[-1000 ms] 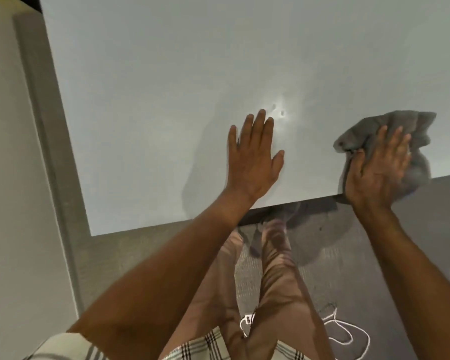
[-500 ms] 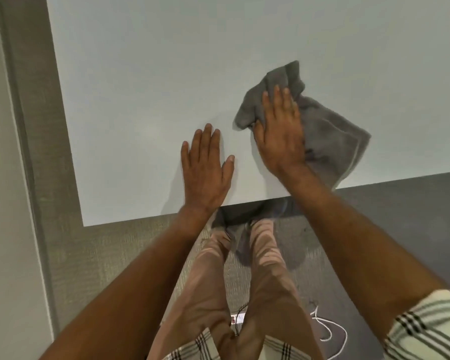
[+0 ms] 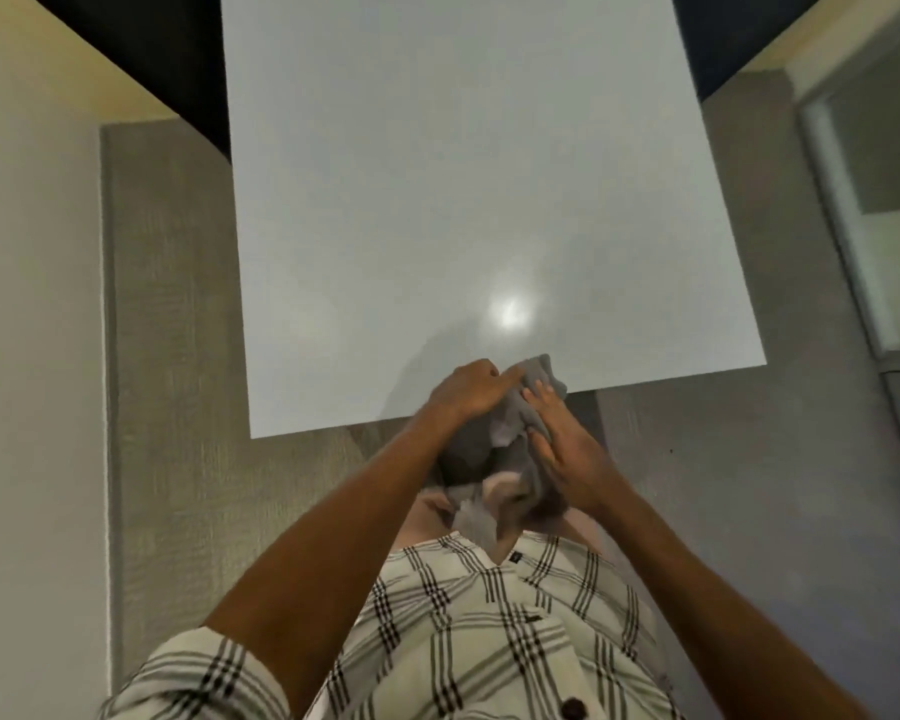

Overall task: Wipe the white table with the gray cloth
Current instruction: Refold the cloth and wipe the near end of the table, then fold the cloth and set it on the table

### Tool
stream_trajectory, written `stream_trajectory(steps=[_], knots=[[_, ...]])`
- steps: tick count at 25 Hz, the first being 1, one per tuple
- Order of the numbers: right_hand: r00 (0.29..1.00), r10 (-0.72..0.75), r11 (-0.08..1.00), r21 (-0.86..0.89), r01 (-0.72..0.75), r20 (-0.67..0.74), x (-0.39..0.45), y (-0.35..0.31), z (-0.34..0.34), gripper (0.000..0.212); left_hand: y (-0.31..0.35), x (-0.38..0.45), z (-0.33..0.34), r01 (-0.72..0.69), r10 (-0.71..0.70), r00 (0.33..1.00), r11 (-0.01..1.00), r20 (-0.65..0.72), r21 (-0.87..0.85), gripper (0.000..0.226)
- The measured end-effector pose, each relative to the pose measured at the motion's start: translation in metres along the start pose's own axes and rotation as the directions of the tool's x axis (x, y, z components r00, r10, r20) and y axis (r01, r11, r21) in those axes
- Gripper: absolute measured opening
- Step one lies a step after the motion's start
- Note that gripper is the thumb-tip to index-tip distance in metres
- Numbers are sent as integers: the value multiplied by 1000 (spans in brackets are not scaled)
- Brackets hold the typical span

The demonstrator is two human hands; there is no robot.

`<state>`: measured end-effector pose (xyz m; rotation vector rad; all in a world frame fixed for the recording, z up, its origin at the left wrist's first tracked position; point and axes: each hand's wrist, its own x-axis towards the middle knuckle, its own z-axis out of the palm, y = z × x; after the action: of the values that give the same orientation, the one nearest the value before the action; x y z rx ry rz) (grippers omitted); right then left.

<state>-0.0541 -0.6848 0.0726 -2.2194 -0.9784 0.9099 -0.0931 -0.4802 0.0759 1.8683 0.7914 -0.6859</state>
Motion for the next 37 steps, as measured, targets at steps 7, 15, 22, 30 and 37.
stream_trajectory(steps=[7,15,22,30,37], knots=[[974,0,955,290,67,-225,11,-52,-55,71,100,-46,-49,-196,165,971,964,-173,-180,44],[929,158,722,681,121,-334,79,-22,-141,60,155,-63,-115,-406,263,844,883,-467,-236,29],[963,261,410,894,-179,73,156,-39,-163,78,164,-71,-185,-567,184,792,573,-582,-592,30],[978,162,467,863,-193,130,243,-138,-144,44,111,-52,-273,-558,9,795,400,-606,-727,31],[950,283,615,785,-74,-132,345,-181,-169,15,20,11,-354,-464,-196,701,605,-686,-647,28]])
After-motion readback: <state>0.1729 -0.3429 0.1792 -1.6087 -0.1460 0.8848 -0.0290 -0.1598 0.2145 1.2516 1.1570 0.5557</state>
